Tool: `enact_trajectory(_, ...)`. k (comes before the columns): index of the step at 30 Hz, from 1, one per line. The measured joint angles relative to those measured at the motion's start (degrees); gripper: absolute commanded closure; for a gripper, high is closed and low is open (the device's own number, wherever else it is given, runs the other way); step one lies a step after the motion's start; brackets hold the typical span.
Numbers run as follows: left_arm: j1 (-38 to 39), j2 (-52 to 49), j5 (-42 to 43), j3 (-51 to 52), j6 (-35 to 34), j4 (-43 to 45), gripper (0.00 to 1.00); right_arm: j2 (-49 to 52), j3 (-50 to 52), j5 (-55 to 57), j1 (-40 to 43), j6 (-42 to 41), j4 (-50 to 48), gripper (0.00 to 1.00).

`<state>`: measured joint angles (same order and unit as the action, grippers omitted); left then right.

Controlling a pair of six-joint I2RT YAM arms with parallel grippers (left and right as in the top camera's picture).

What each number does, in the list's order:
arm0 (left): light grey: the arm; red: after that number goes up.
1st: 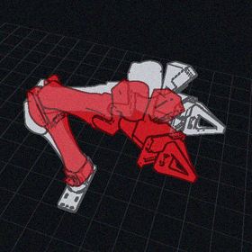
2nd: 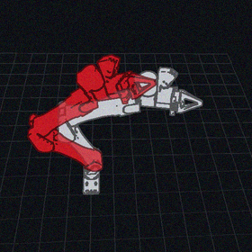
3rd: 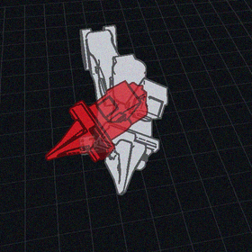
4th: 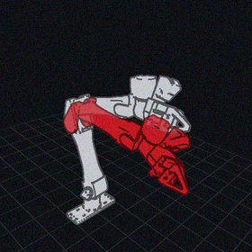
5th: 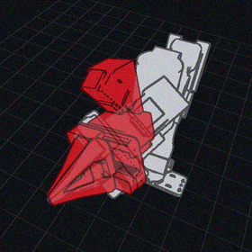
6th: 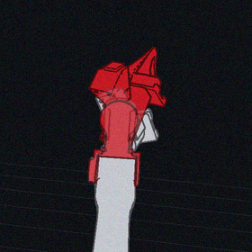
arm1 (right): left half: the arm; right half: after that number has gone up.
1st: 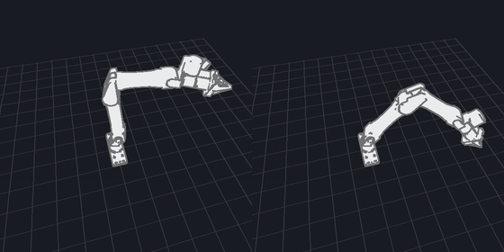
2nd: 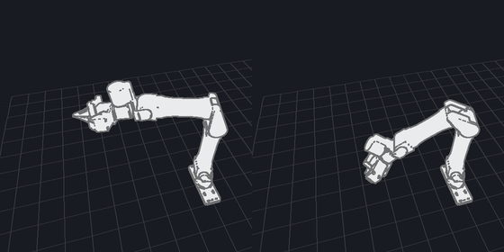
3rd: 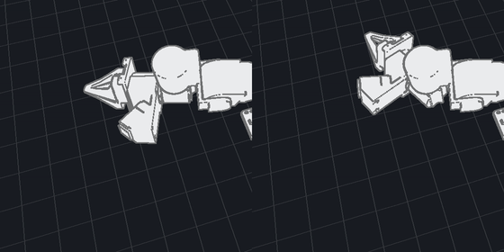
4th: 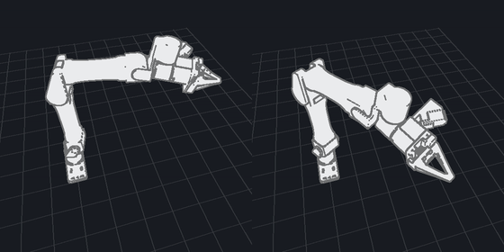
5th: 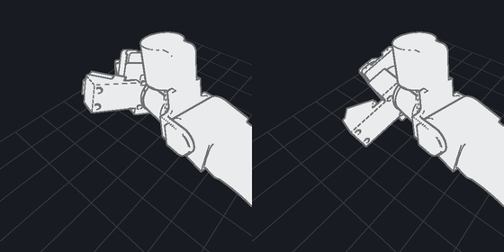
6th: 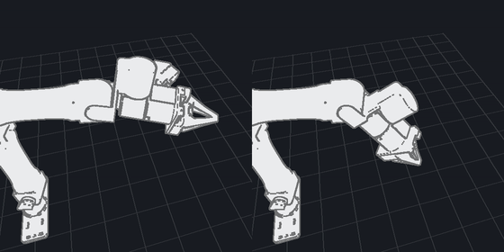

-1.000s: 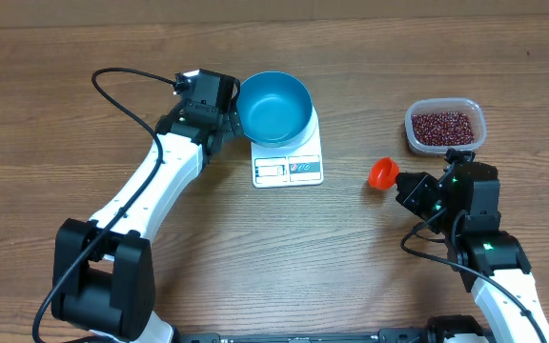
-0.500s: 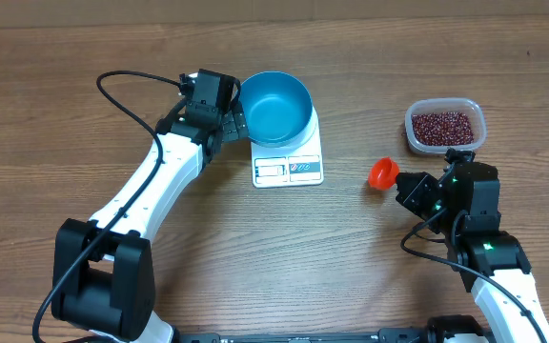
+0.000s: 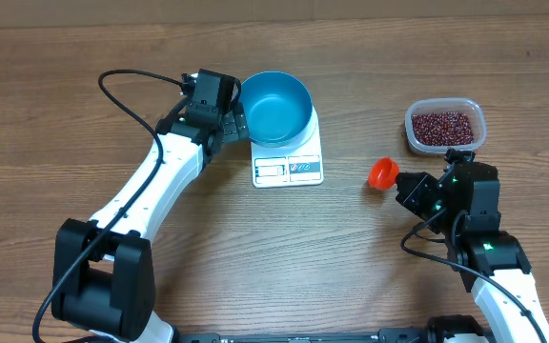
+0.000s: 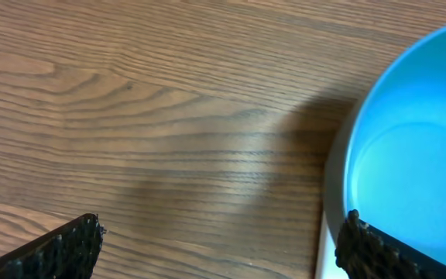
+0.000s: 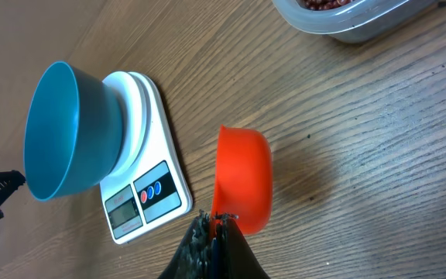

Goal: Scoop item into bowl and weigh 150g on scale

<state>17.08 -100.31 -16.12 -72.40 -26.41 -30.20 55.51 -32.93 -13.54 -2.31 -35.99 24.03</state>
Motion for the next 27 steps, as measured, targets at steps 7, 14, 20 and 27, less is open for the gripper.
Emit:
enact_trajectory(7,0.0,0.0,-1.09,0.0,1.53,-0.2,0.01,0.0,0.0,0.0,0.0,0.0,0.02,0.96)
enact_trajectory(14,0.0,0.0,-2.62,0.0,2.67,-1.64,0.01,0.0,0.0,0.0,0.0,0.0,0.04,0.96)
enact_trajectory(20,0.0,-0.02,-3.85,0.0,2.82,-1.38,0.01,0.0,0.0,0.0,0.0,0.0,0.0,0.96)
enact_trajectory(27,0.0,-1.75,-3.89,0.0,2.82,-1.16,0.01,0.0,0.0,-0.02,0.02,0.0,0.02,0.96)
